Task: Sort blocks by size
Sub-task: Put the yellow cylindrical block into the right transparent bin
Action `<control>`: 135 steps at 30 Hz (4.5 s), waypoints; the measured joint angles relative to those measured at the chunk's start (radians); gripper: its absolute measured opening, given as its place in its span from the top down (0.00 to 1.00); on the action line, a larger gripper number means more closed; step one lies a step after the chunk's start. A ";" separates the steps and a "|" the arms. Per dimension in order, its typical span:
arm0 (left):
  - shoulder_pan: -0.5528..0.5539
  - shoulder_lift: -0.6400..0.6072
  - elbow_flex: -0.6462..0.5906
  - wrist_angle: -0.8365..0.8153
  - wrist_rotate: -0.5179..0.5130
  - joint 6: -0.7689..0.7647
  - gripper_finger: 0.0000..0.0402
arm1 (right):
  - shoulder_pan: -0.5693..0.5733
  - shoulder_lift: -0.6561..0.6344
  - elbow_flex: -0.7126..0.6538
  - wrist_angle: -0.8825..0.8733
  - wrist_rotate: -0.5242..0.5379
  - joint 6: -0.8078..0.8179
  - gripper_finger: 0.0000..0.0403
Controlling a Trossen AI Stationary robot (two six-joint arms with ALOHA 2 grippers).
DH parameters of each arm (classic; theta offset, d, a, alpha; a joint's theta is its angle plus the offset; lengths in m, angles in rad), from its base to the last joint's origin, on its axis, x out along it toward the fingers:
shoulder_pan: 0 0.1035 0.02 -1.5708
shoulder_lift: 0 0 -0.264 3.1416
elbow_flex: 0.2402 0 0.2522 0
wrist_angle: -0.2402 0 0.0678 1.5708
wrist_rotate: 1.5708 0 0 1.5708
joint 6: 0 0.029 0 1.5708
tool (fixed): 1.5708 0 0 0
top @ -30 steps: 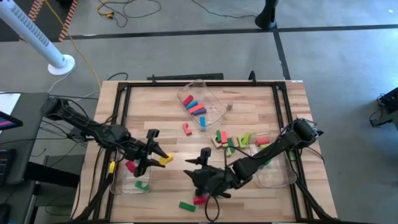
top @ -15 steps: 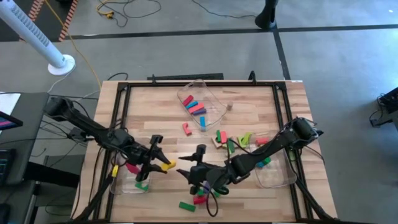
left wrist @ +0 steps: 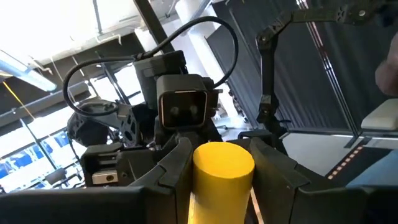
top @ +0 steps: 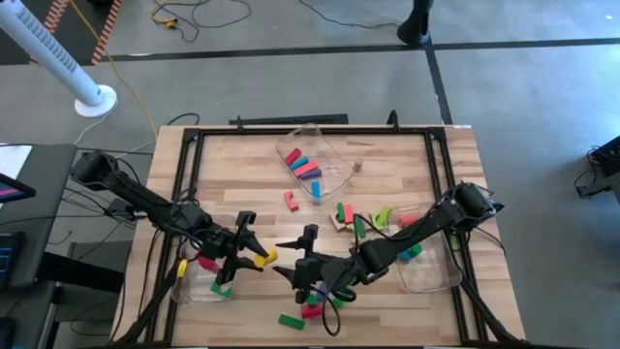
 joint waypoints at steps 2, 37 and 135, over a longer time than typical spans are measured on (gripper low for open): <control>0.000 0.000 0.000 0.001 0.000 -0.004 0.69 | -0.002 0.000 0.000 0.021 -0.012 -0.014 0.27; 0.000 0.111 0.000 0.152 -0.003 -0.001 0.69 | -0.049 0.000 0.000 -0.005 -0.124 0.043 0.48; -0.104 0.111 0.001 -0.171 -0.134 -0.238 0.63 | 0.483 -0.174 -0.243 -1.741 -0.491 1.921 0.57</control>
